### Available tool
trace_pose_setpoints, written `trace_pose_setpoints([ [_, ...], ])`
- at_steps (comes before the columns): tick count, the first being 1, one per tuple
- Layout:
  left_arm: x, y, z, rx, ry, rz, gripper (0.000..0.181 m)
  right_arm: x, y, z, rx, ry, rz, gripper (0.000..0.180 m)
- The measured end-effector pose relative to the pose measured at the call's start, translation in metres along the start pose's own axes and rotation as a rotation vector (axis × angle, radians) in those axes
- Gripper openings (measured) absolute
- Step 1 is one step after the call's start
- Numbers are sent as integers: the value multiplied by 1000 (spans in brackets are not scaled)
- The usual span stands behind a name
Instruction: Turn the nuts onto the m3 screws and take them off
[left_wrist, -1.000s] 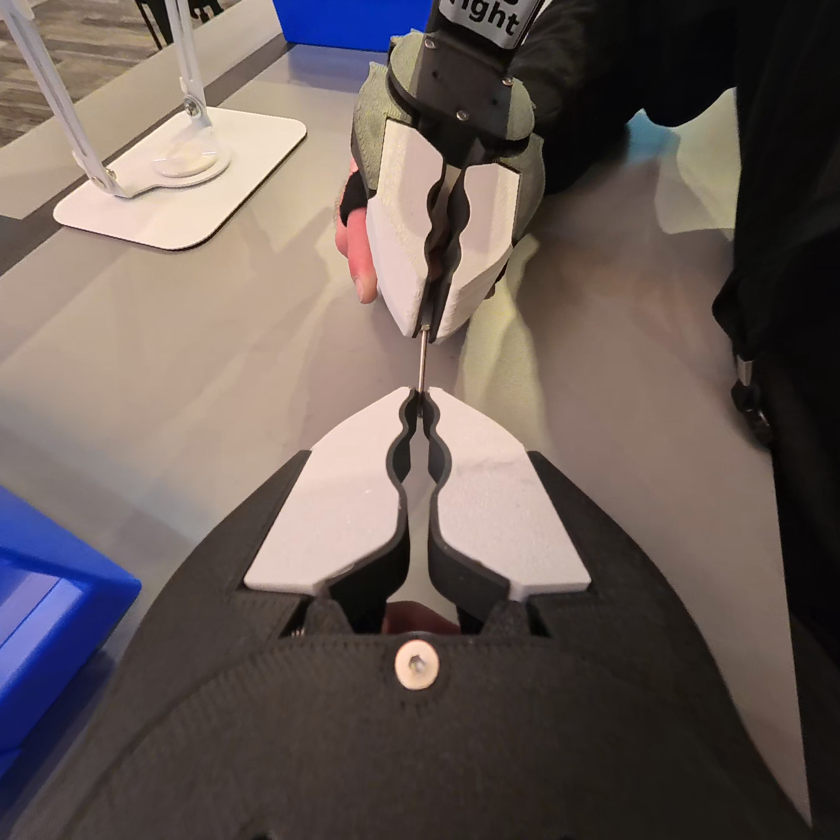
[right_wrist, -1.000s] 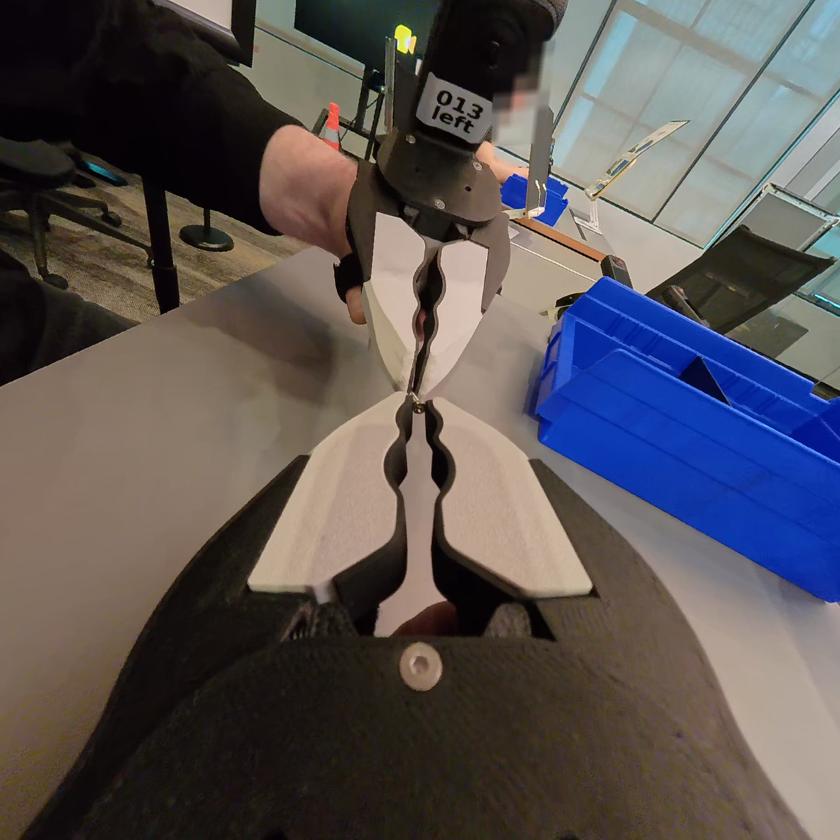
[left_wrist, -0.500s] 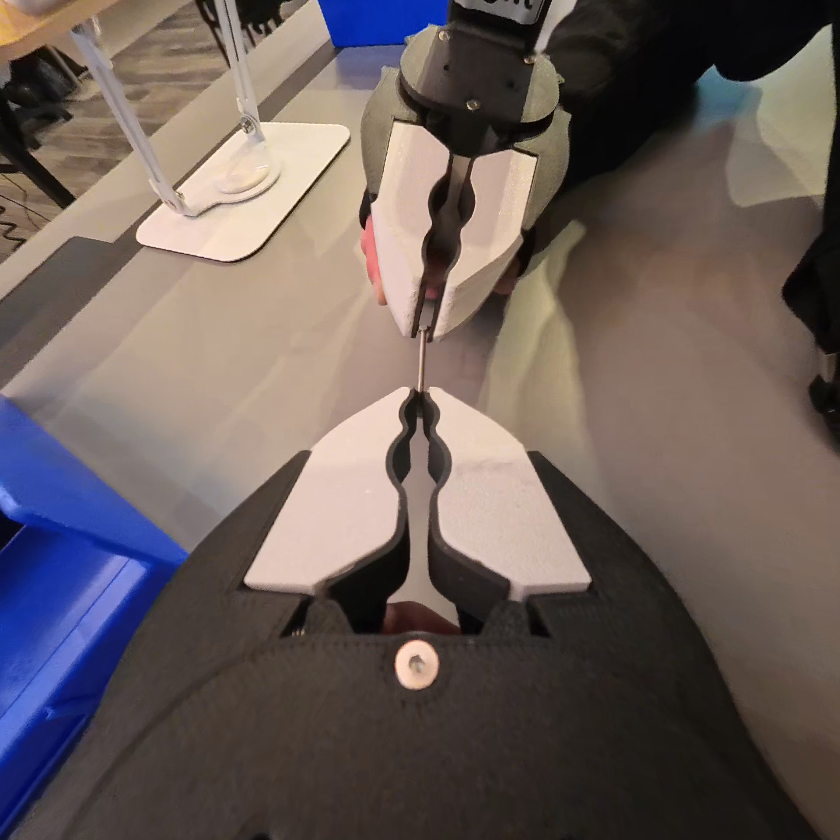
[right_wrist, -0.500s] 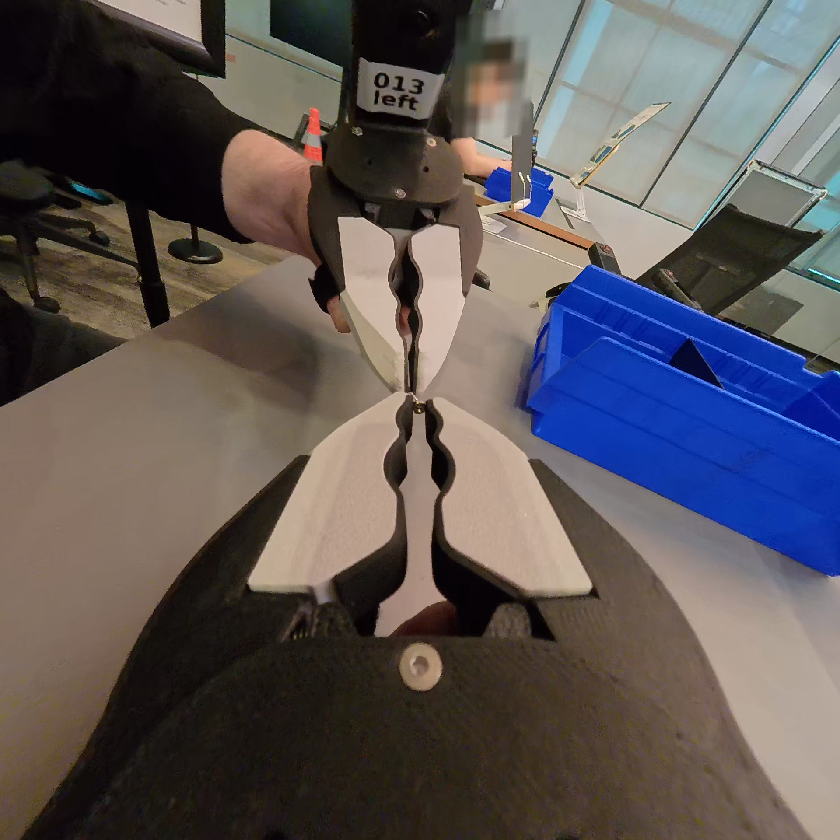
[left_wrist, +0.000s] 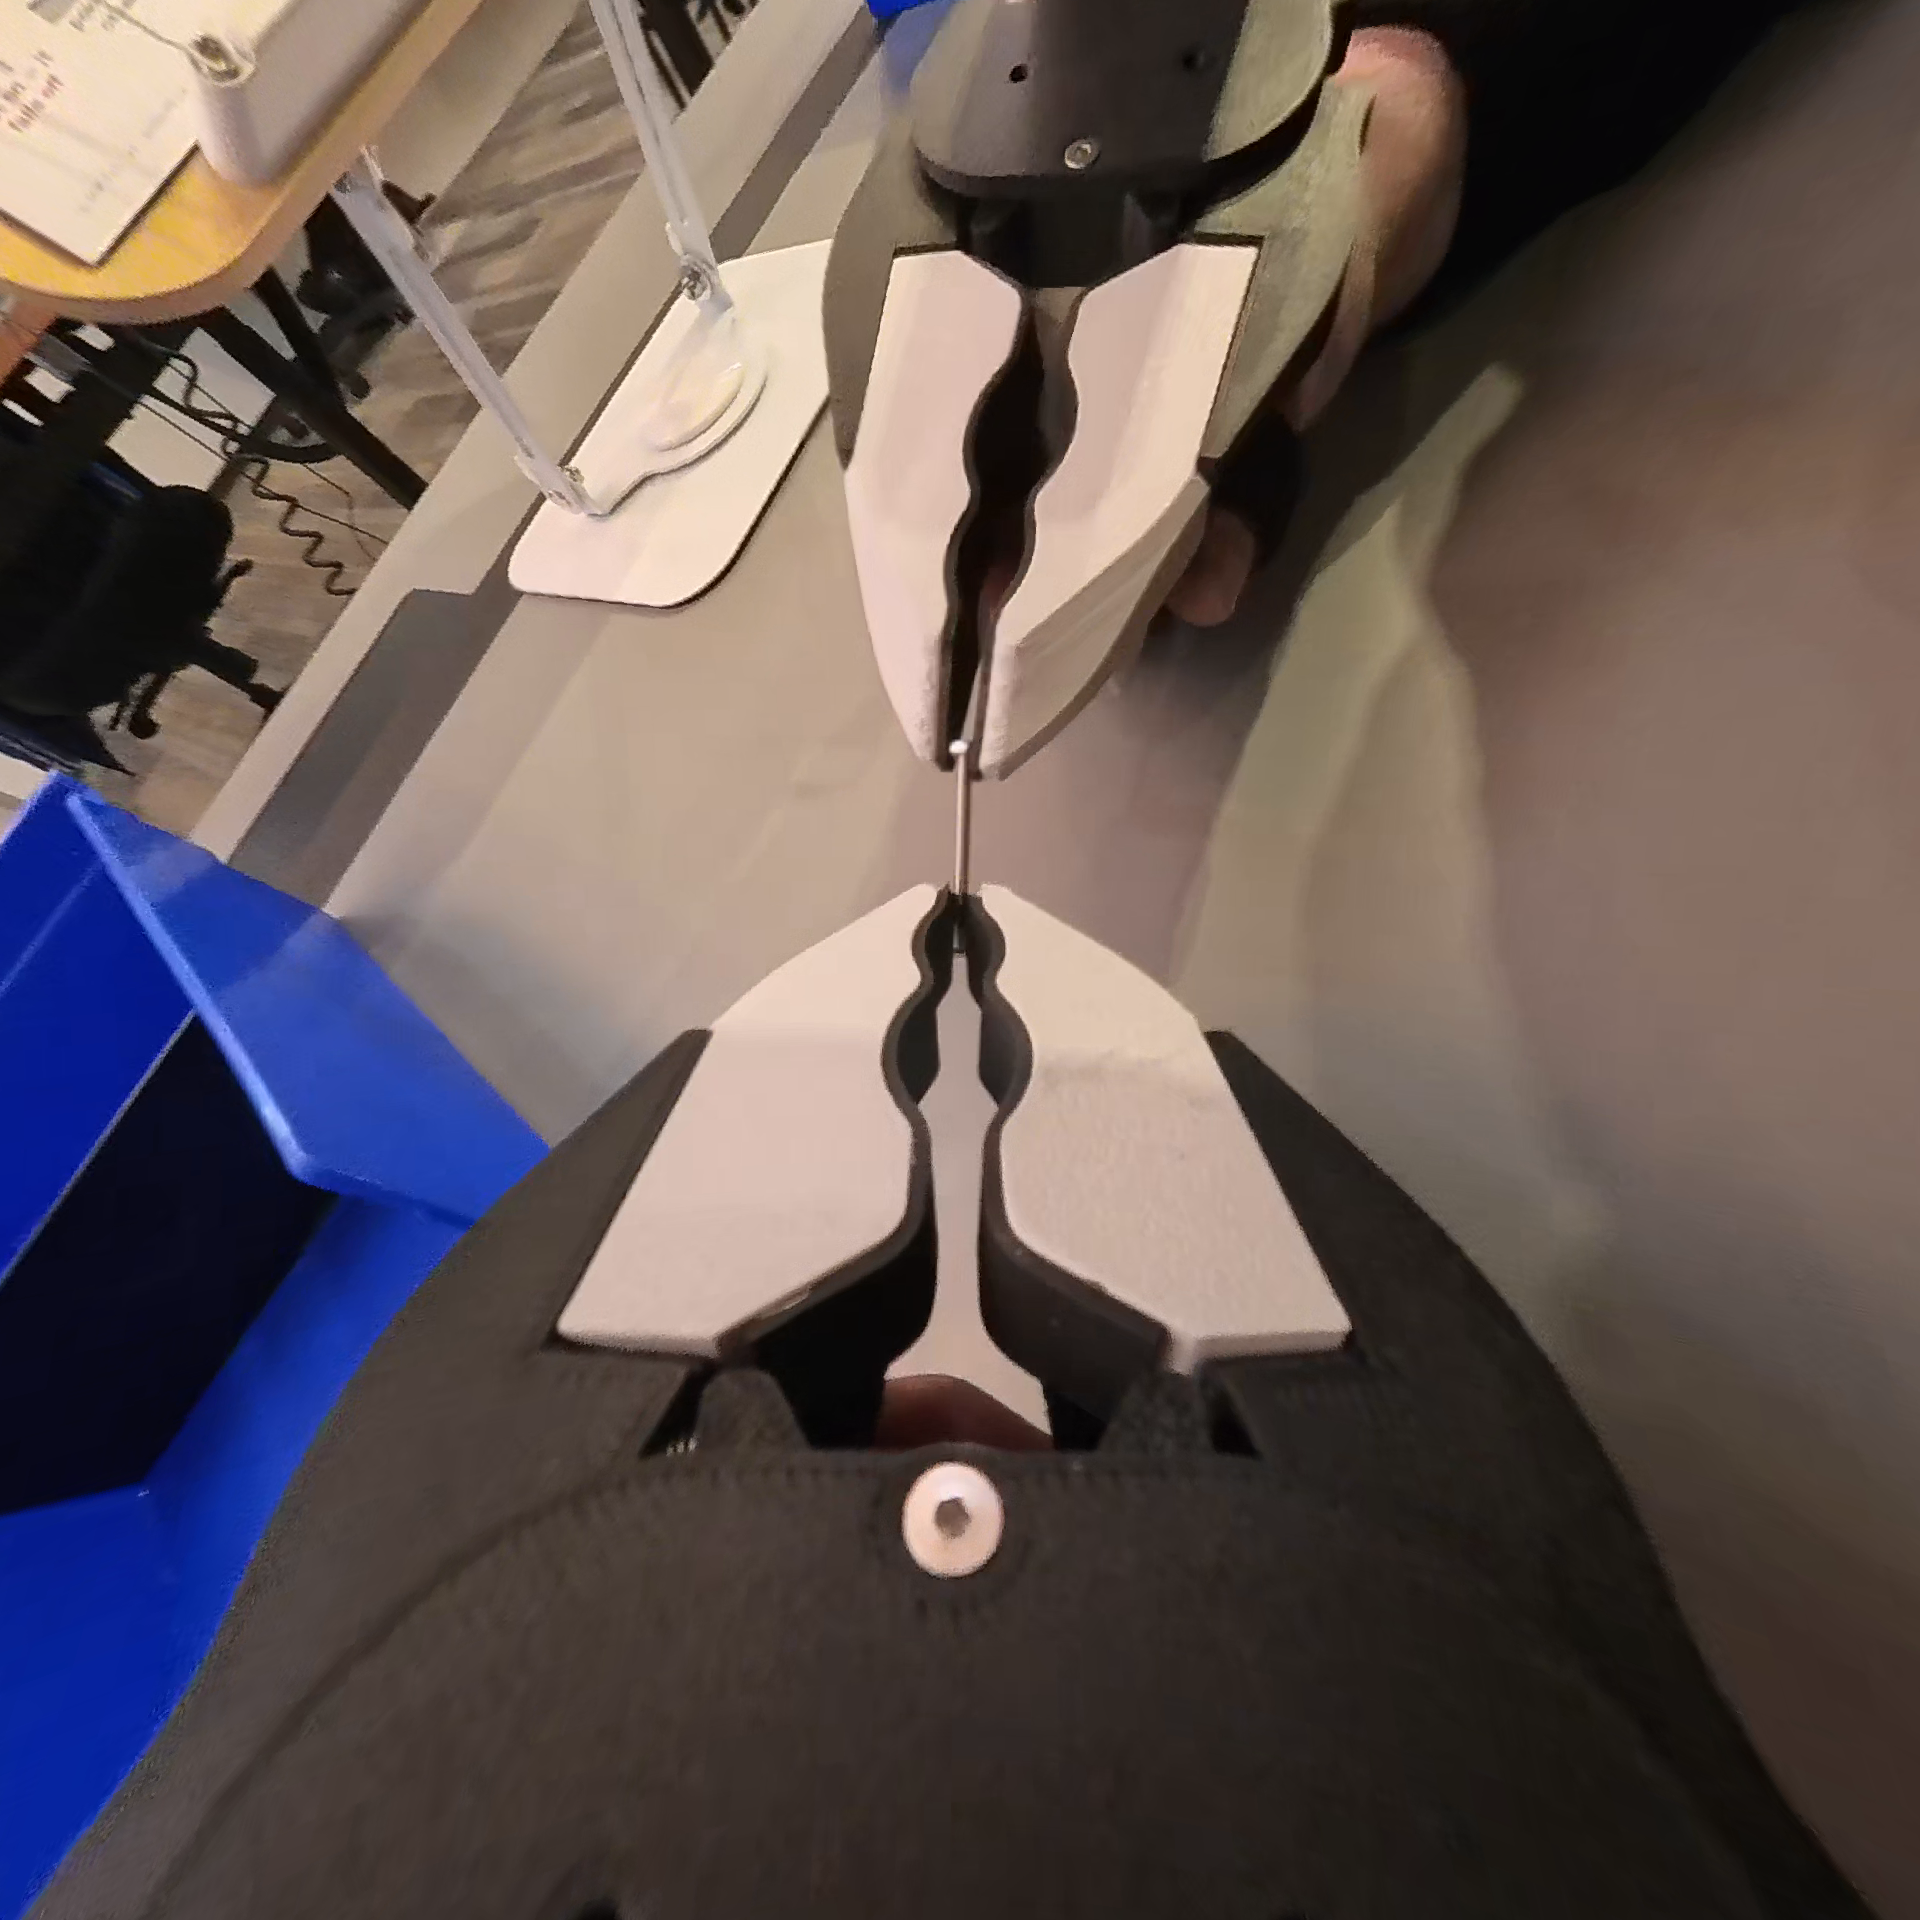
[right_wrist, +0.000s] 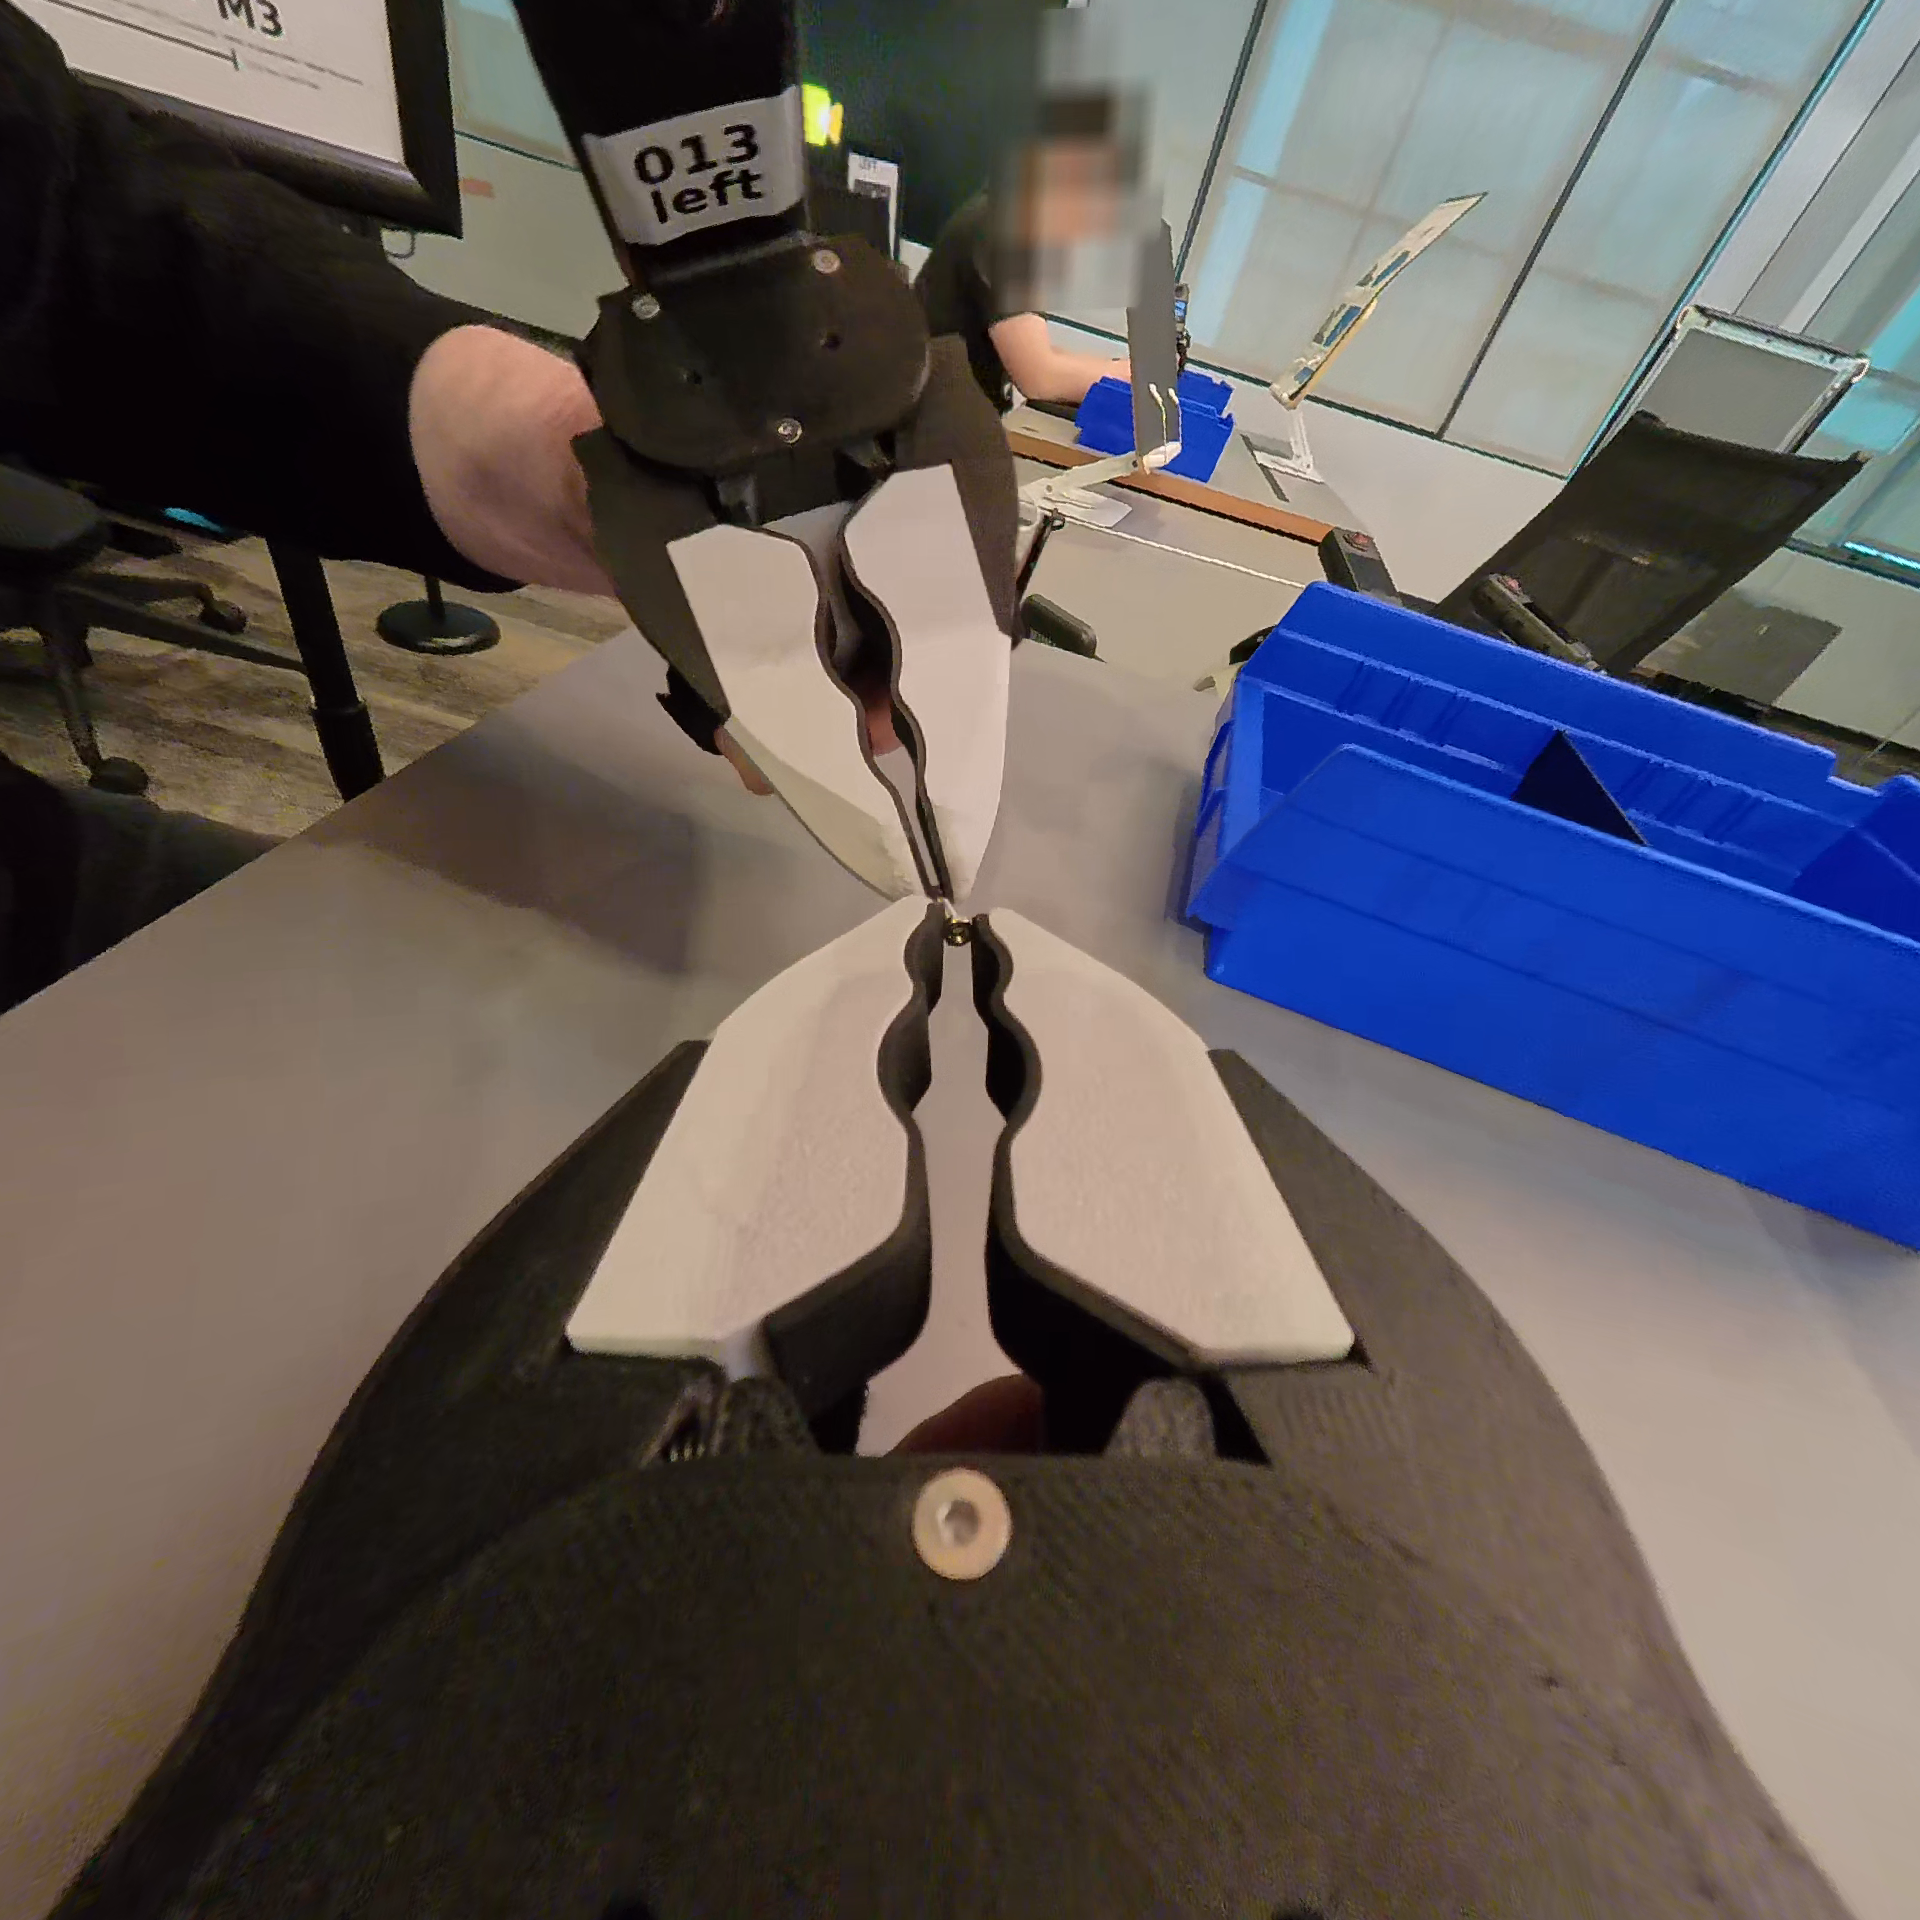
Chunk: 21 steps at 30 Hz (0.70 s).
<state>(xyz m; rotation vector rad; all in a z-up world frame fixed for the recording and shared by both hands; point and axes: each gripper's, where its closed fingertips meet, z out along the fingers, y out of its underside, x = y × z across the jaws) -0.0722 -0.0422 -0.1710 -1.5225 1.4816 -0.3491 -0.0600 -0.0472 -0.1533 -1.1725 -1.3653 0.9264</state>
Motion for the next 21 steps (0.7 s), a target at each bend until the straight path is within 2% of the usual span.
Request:
trace_pose_setpoints([
  [21,-17,-6,0,-87,-237,237,2,15,-4,-2,32,35,220,5],
])
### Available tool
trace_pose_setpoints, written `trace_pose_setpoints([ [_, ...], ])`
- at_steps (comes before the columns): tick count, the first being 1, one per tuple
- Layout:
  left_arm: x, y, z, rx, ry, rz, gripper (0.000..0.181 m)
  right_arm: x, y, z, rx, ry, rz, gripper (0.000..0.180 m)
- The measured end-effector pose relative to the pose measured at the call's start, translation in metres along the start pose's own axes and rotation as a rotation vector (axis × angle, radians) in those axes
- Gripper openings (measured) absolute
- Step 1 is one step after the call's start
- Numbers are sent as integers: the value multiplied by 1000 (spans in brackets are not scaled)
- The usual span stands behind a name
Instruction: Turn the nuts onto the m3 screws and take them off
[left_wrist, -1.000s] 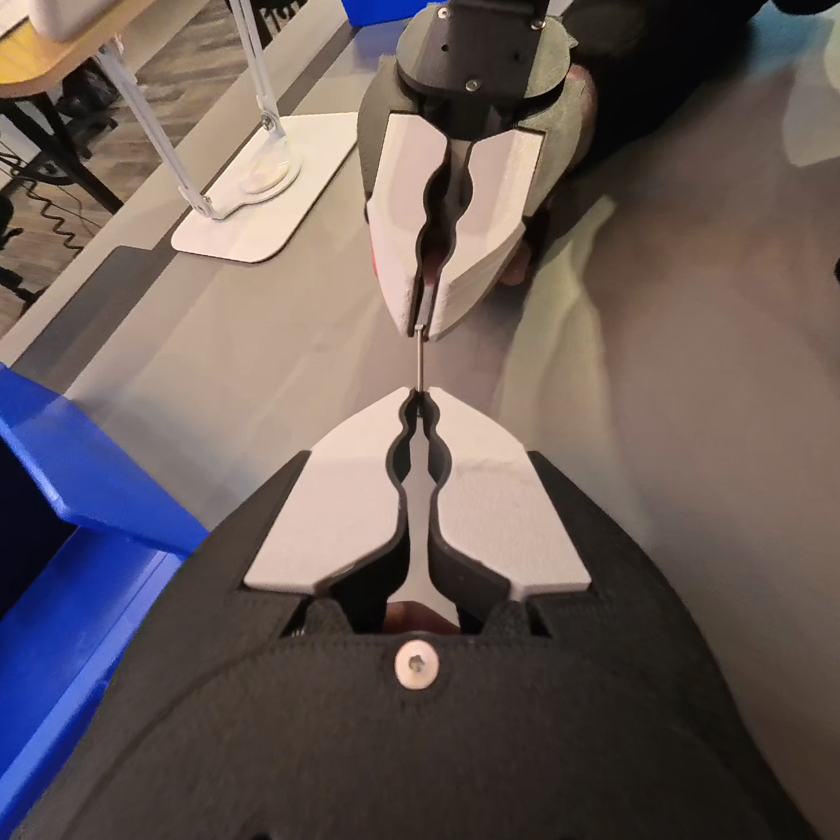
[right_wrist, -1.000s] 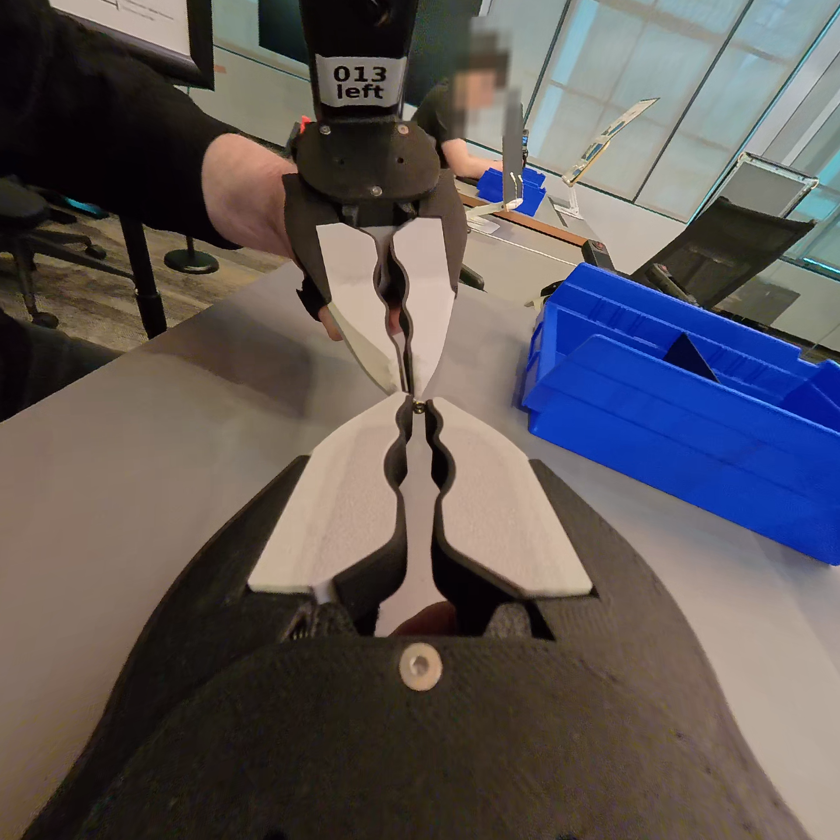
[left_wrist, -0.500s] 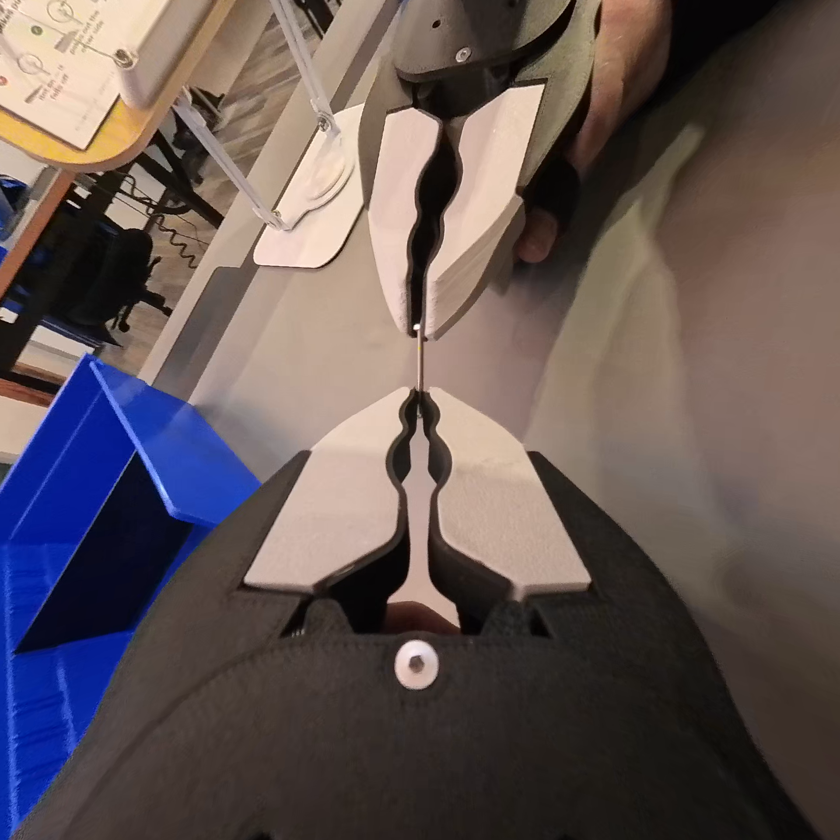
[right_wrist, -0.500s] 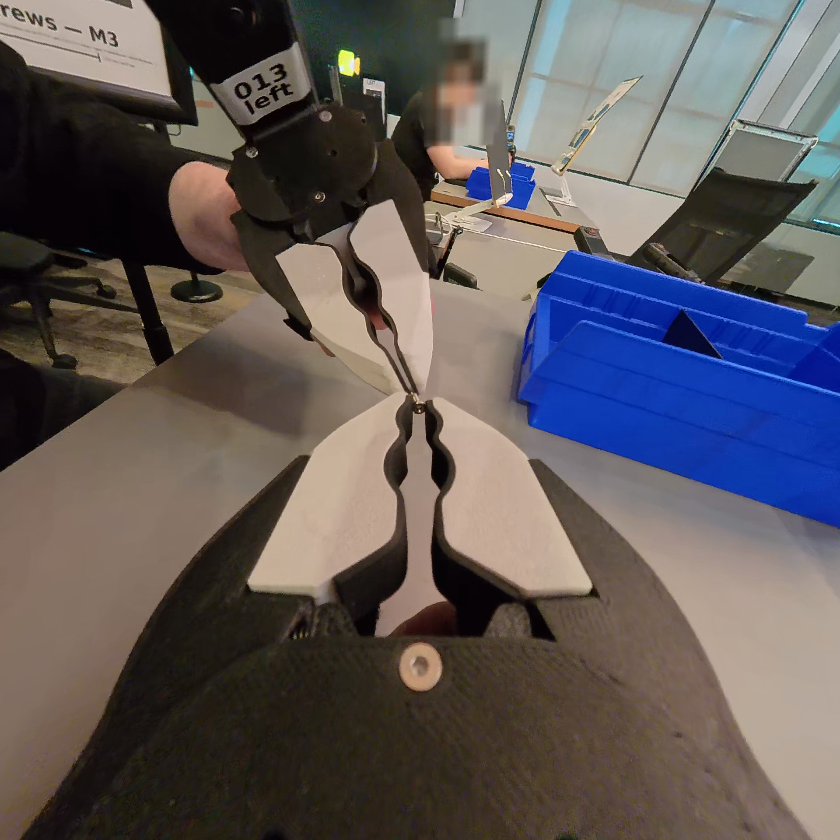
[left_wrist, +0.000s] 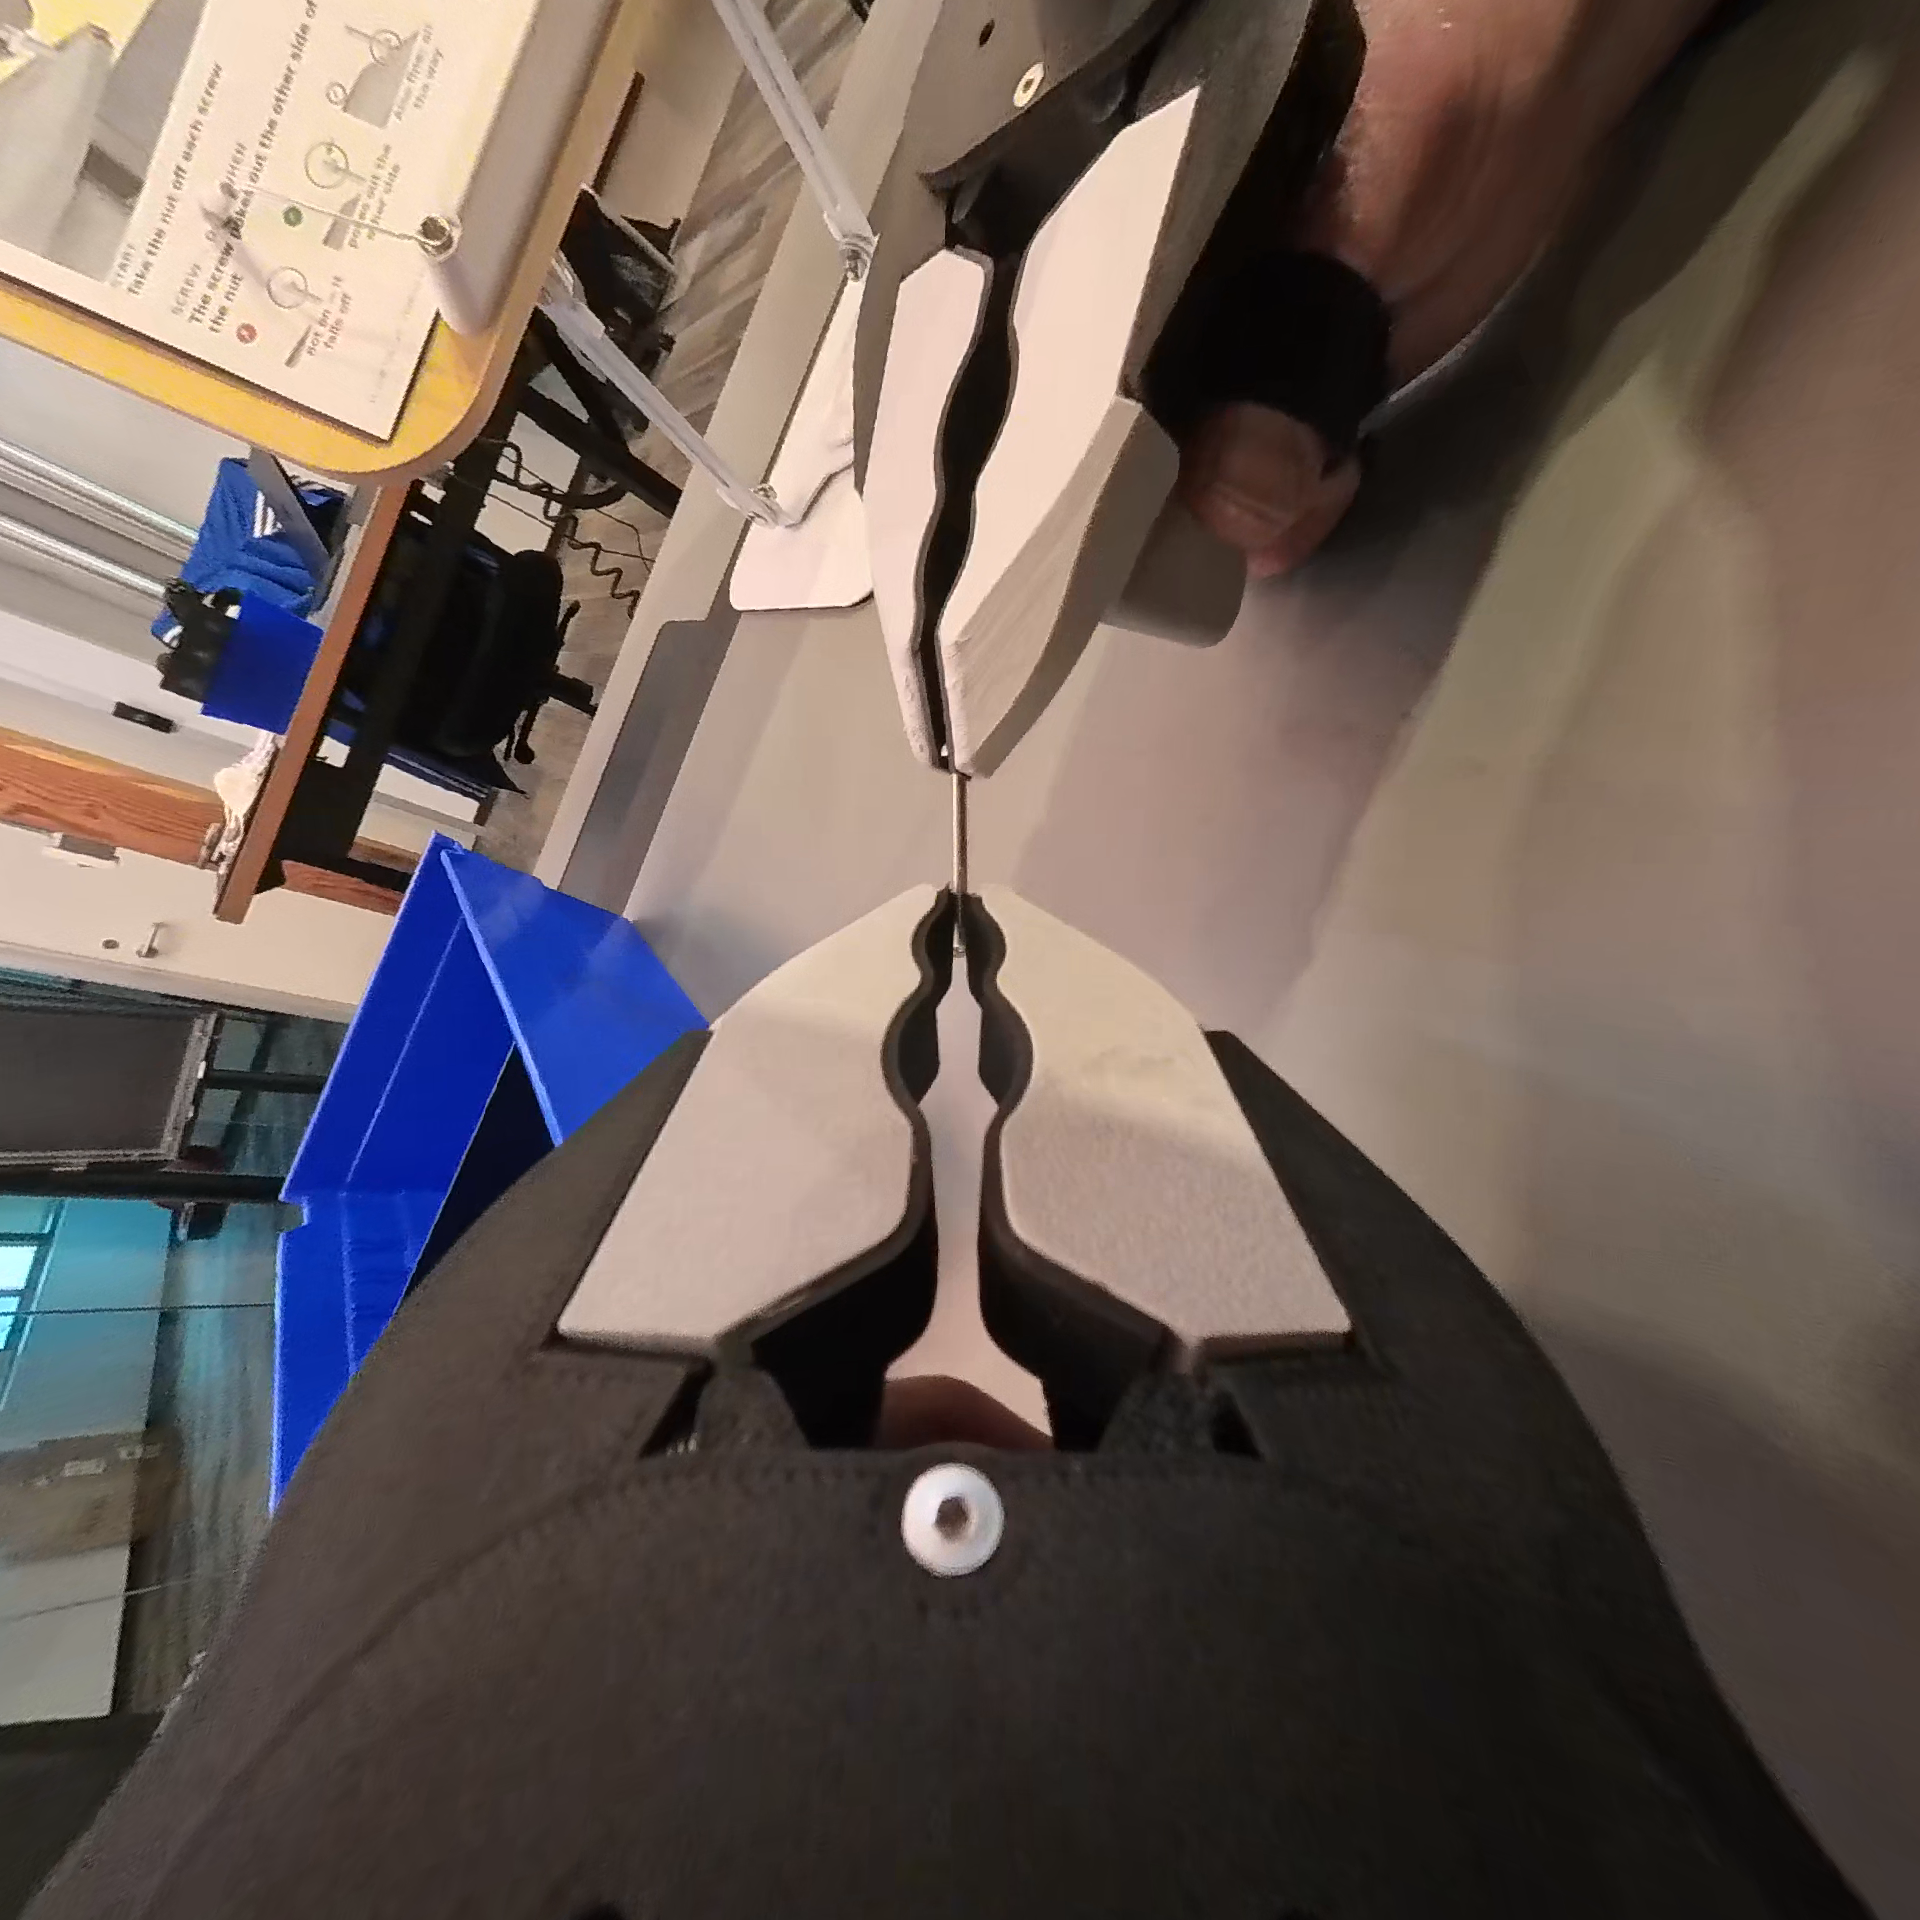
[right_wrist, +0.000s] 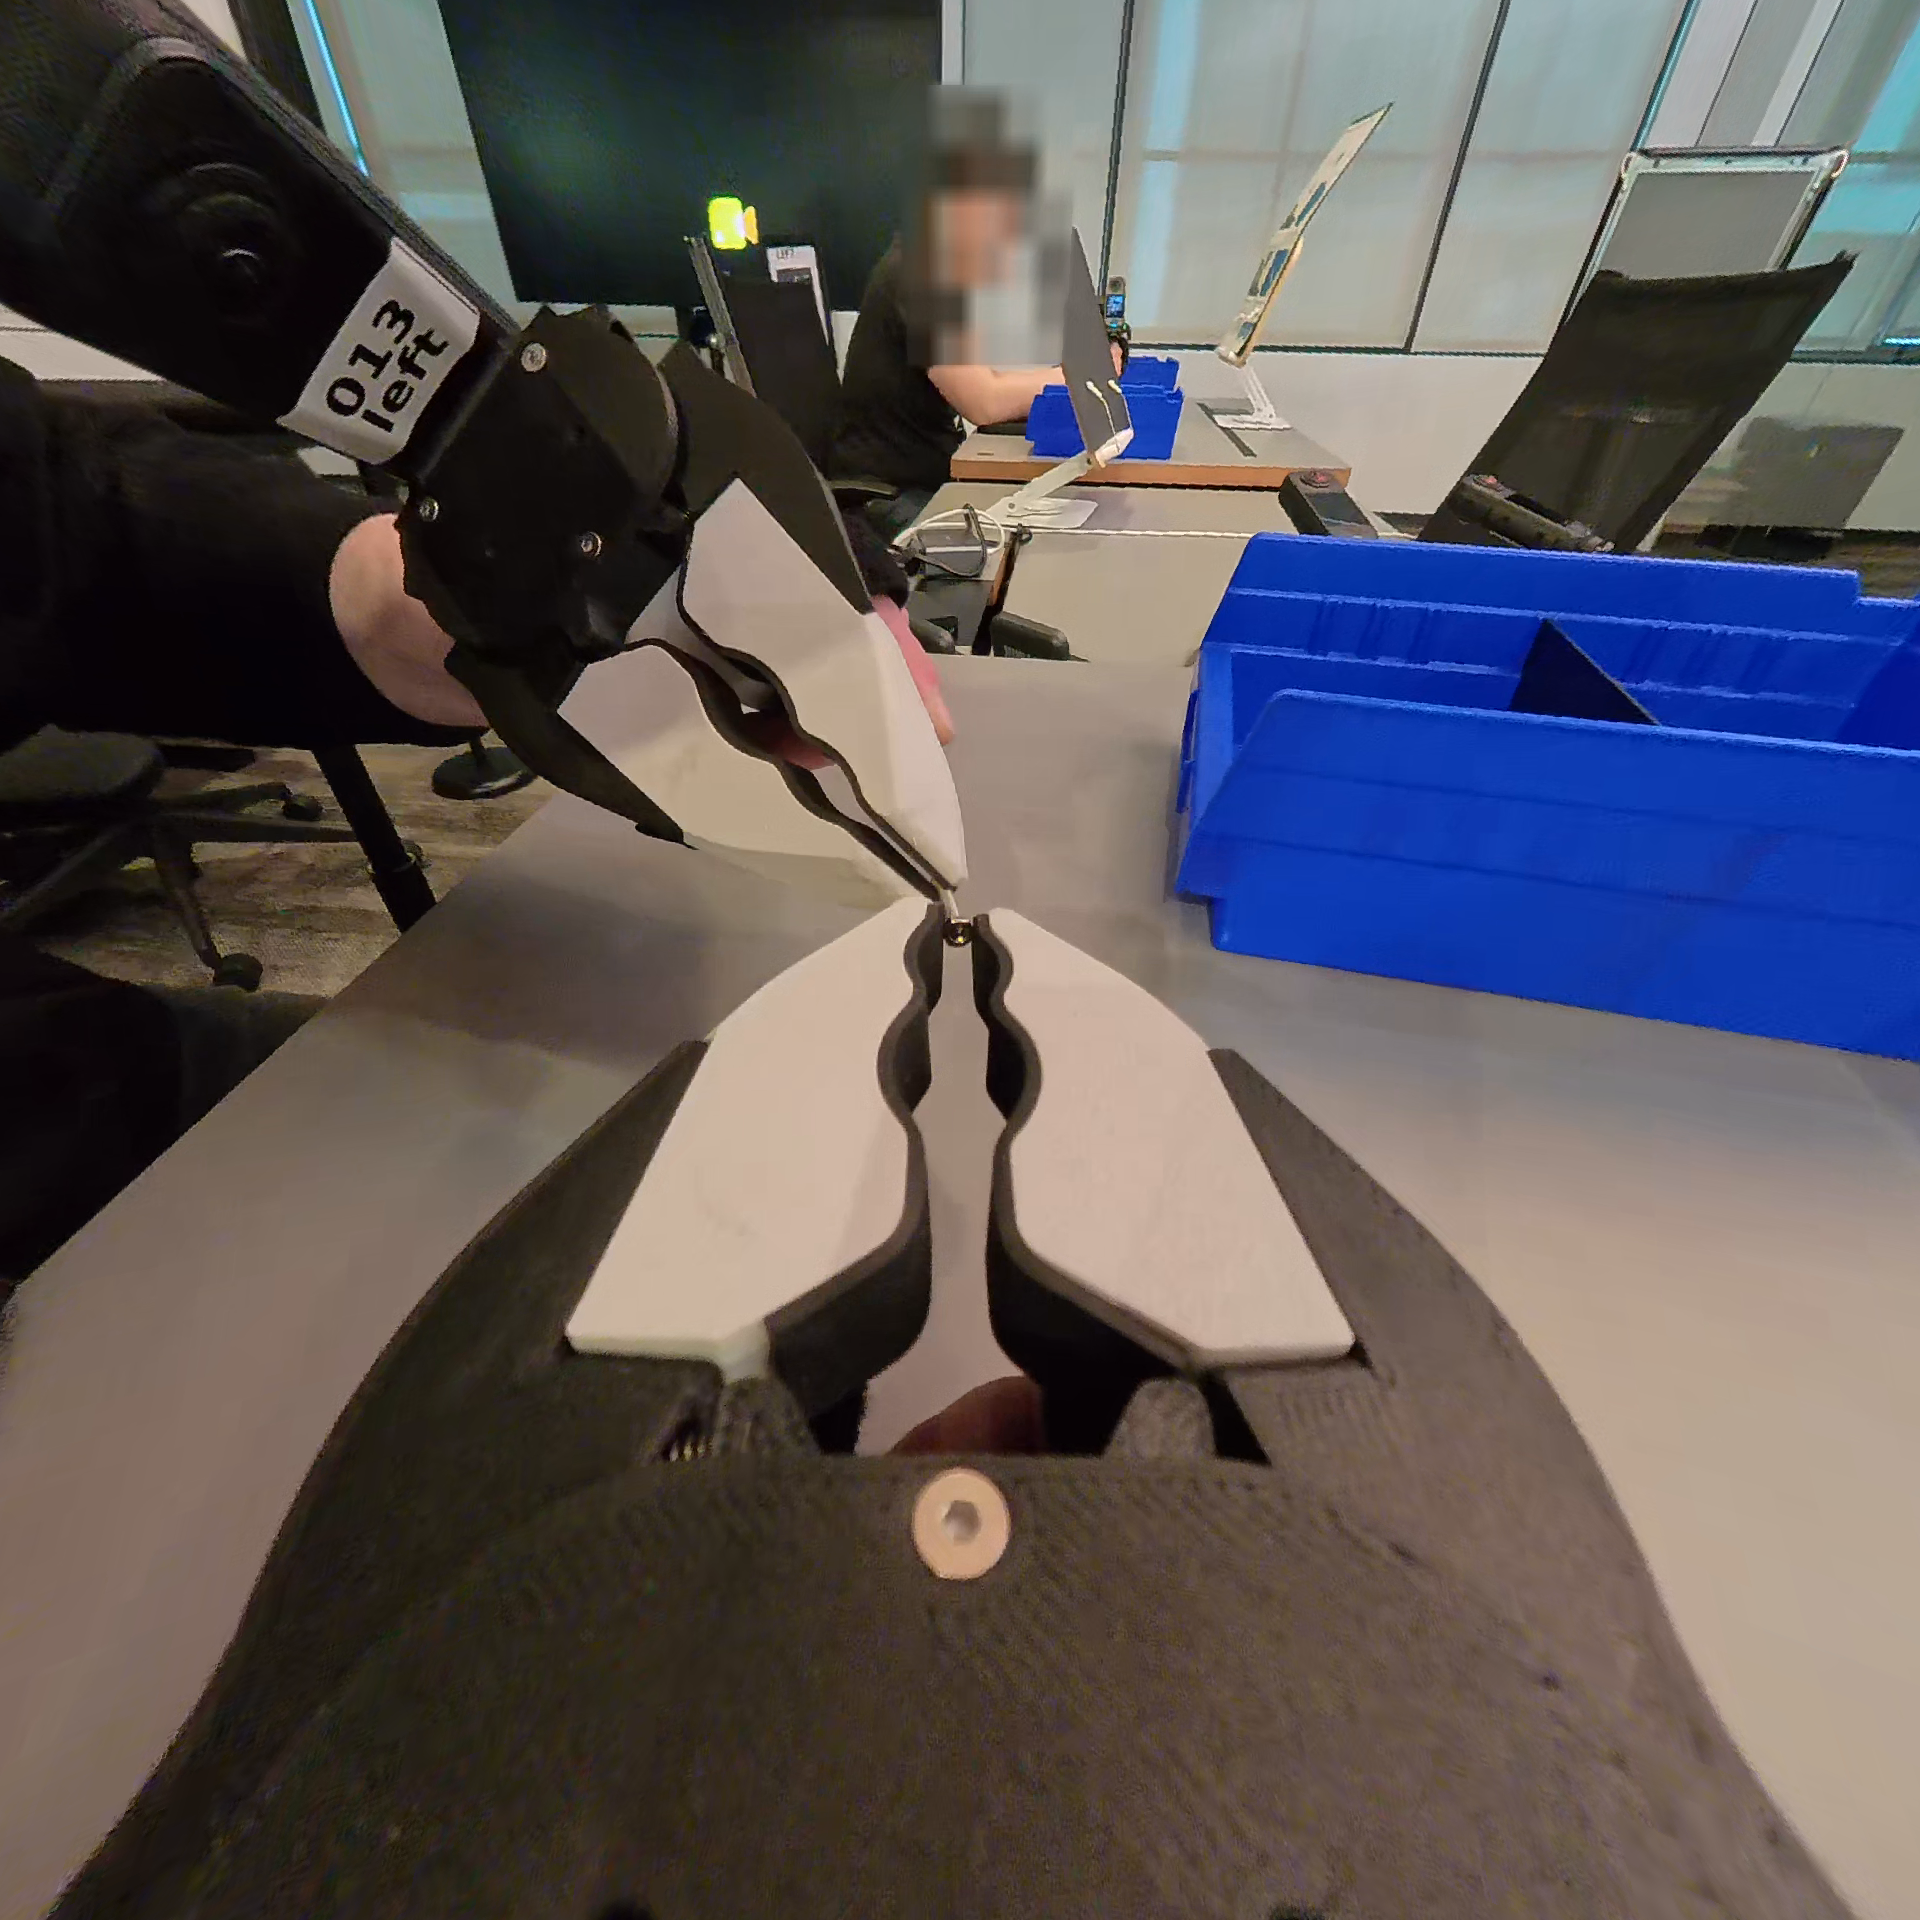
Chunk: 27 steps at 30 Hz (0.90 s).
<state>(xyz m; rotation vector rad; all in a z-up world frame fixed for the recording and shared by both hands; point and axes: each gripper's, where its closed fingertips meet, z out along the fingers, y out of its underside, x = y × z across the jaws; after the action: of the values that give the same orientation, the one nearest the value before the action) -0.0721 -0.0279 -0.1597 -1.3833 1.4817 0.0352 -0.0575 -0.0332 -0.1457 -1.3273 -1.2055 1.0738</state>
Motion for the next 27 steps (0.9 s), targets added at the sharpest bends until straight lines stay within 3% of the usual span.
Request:
trace_pose_setpoints([
  [27,-3,-6,-2,33,-32,26,2,0,-3,-1,23,-17,20,7],
])
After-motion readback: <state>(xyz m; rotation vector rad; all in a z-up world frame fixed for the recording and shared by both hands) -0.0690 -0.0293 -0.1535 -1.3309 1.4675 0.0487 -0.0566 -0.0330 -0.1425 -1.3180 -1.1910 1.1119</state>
